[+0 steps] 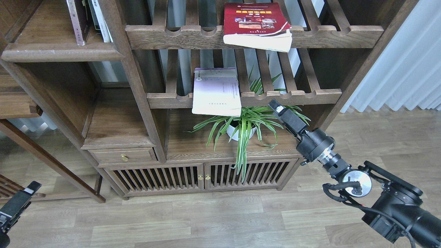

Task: Organize books on shelf
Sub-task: 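Reach the right gripper up to the red book on the top shelf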

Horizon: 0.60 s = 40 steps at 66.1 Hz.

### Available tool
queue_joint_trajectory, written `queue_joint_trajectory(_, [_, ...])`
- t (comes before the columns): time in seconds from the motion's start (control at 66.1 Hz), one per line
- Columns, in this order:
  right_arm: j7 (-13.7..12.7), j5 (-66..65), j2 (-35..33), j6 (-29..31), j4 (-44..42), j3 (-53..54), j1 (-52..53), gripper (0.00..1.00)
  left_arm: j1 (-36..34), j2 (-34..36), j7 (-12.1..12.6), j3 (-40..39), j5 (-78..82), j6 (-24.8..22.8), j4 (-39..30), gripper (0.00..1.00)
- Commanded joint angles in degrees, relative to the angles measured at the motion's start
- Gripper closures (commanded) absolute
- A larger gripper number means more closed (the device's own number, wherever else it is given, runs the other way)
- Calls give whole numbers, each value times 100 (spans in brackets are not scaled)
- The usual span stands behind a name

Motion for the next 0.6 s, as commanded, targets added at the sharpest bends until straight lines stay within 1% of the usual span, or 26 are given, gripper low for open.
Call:
queue_joint_trajectory(0.0, [17, 10, 444, -1, 672, 108, 32, 1, -3, -10, 0, 6, 0, 0, 66, 0])
queue_joint_trajectory(0.03, [44, 10, 576, -1, 743, 135, 32, 1, -3, -10, -9, 6, 0, 0, 84, 0])
queue_joint_trajectory(0.121, [70, -8, 1375, -1, 866, 354, 32, 1, -3, -10, -9, -3, 0, 0, 119, 0])
queue_joint_trajectory(0.136, [70, -42, 1742, -142, 858, 450, 40, 1, -12, -1, -9, -3, 0, 0, 119, 0])
queue_joint_trajectory(0.151, [70, -43, 1807, -225, 858, 469, 49, 1, -12, -1, -9, -3, 0, 0, 119, 0])
queue_joint_trajectory(0.197, [88, -78, 2175, -812, 858, 662, 76, 1, -12, -10, -9, -3, 0, 0, 119, 0])
queue_joint_trajectory(0.302, [97, -174, 2685, -1630, 831, 1048, 102, 1, -12, -10, -9, -3, -8, 0, 119, 0])
queue_joint_trajectory(0.363, [97, -218, 2695, -1930, 779, 1251, 111, 1, -12, -10, -9, -3, -8, 0, 119, 0])
queue_joint_trajectory(0.423, [97, -254, 2695, -2097, 717, 1409, 111, 1, -21, -10, -9, -3, -8, 0, 137, 0])
queue_joint_trajectory(0.59, [176, -271, 2695, -2150, 620, 1646, 128, 1, -47, -10, -9, -3, -8, 0, 154, 0])
